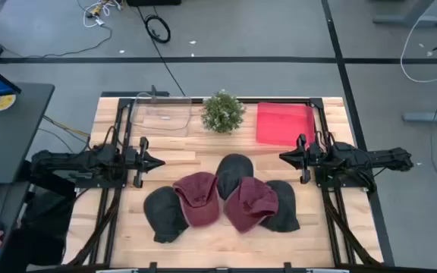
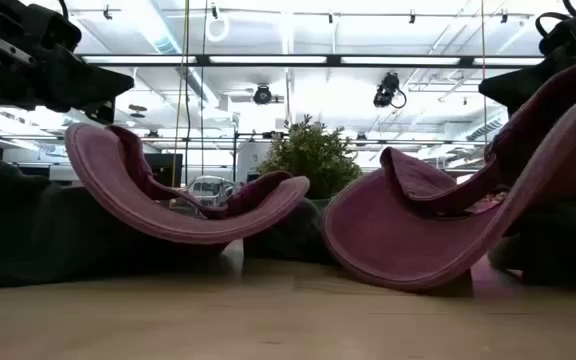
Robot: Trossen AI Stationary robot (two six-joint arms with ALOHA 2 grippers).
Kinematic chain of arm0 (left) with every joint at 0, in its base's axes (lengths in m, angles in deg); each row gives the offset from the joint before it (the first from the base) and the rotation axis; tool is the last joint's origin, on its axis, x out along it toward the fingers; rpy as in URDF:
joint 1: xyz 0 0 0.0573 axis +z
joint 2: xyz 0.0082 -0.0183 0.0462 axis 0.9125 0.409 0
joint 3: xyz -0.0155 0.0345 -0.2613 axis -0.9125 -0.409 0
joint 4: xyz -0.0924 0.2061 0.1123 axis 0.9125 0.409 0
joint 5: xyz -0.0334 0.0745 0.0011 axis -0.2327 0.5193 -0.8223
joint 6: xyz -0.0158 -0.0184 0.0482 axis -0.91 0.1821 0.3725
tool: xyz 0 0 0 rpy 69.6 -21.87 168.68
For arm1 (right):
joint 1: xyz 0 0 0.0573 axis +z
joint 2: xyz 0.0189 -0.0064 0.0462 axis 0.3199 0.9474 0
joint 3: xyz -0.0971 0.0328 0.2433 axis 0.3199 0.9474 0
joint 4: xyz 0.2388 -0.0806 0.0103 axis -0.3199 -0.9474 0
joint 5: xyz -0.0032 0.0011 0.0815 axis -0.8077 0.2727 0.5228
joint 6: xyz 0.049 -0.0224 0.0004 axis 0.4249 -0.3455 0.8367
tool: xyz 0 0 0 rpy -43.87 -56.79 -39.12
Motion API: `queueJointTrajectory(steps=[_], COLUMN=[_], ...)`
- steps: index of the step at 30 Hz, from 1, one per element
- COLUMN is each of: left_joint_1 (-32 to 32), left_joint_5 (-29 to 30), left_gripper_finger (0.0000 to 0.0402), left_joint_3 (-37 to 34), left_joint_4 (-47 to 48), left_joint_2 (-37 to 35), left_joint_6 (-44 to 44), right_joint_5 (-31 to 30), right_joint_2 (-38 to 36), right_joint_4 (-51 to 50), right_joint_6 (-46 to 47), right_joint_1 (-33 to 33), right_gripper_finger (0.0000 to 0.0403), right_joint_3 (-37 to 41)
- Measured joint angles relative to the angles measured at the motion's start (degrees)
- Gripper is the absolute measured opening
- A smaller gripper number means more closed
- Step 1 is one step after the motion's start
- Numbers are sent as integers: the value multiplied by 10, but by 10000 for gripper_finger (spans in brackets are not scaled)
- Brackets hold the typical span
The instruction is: Pick & Place hat
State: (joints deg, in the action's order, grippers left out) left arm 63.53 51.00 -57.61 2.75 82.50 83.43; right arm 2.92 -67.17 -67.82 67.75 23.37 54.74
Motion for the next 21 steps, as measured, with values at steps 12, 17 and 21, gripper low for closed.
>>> queueJointTrajectory(steps=[12,17,21], left_joint_1=[0,0,0], left_joint_5=[0,0,0], left_gripper_finger=[7,7,7], left_joint_3=[0,0,0], left_joint_4=[0,0,0], left_joint_2=[0,0,0], left_joint_6=[0,0,-13], right_joint_5=[0,-20,-20], right_joint_2=[2,5,5], right_joint_4=[0,4,13], right_joint_6=[-42,-49,-58], right_joint_1=[0,0,0], right_gripper_finger=[3,10,21], right_joint_3=[0,0,0])
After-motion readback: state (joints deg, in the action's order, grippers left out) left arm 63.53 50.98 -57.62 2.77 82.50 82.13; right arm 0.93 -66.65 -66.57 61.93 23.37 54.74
